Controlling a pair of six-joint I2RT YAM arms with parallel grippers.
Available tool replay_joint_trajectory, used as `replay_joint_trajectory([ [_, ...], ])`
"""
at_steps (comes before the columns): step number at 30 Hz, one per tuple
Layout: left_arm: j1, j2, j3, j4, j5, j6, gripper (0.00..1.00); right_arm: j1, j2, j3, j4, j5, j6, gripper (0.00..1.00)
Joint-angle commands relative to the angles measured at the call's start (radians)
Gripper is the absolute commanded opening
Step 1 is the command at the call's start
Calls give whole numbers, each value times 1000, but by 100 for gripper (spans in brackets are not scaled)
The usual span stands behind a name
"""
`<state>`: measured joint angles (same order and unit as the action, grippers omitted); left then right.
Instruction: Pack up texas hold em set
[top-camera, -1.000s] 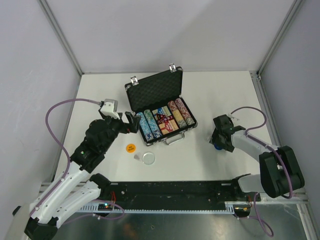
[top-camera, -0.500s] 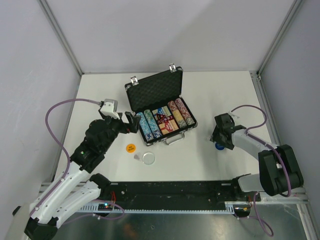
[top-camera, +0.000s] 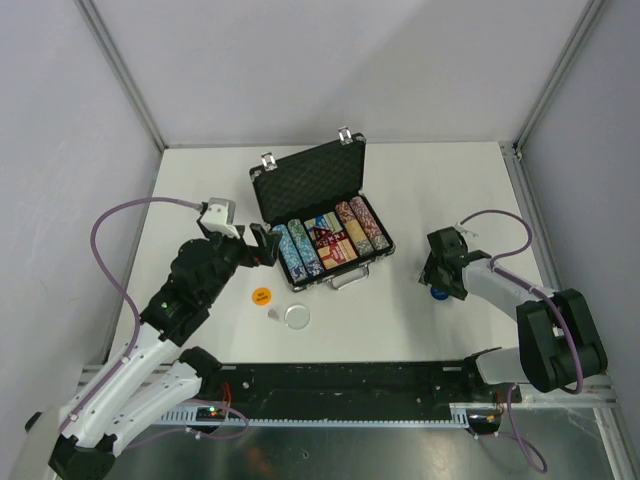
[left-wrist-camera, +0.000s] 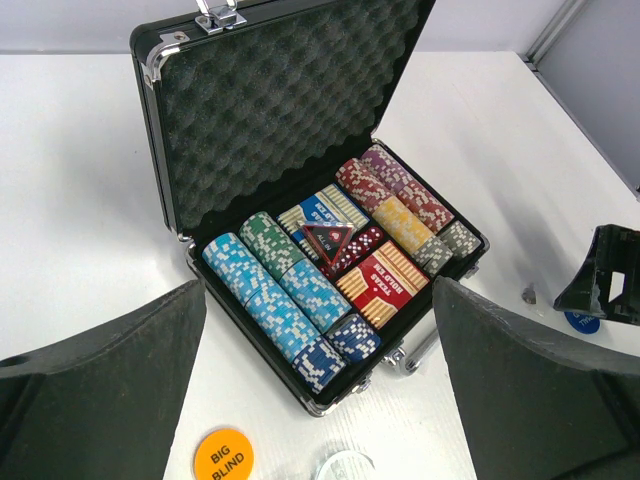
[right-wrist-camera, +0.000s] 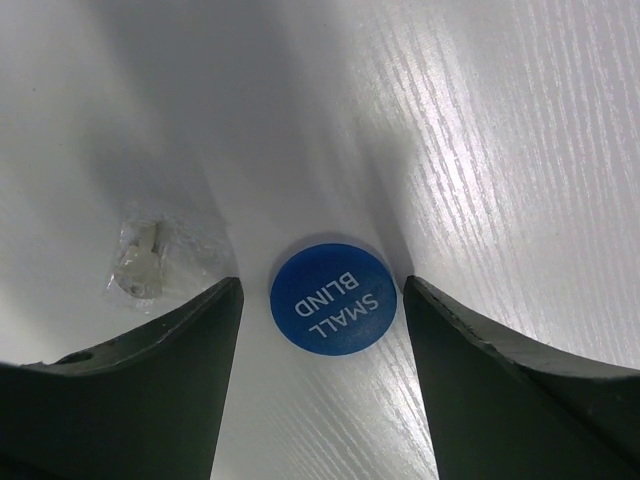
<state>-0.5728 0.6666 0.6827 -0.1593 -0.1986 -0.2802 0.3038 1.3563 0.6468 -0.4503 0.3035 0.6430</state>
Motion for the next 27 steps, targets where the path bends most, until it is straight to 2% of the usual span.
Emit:
replay_joint_trajectory([
  [1,5,-12,0,32,-4,4,100,36,19,-32,-66,-66,59,73],
  [7,4,-12,-2,33,-3,3,100,56,17,-39,-81,-64,79,72],
  [13,3,-7,0,33,2,3,100,37,30,-51,-57,-52,72,68],
  [17,4,-9,0,33,1,3,100,33,30,-52,-34,-52,59,60],
  [21,3,-9,1,33,1,1,100,98,-22,-42,-31,-11,62,48],
  [27,4,-10,0,33,4,1,100,146,-86,-9,-38,1,73,44],
])
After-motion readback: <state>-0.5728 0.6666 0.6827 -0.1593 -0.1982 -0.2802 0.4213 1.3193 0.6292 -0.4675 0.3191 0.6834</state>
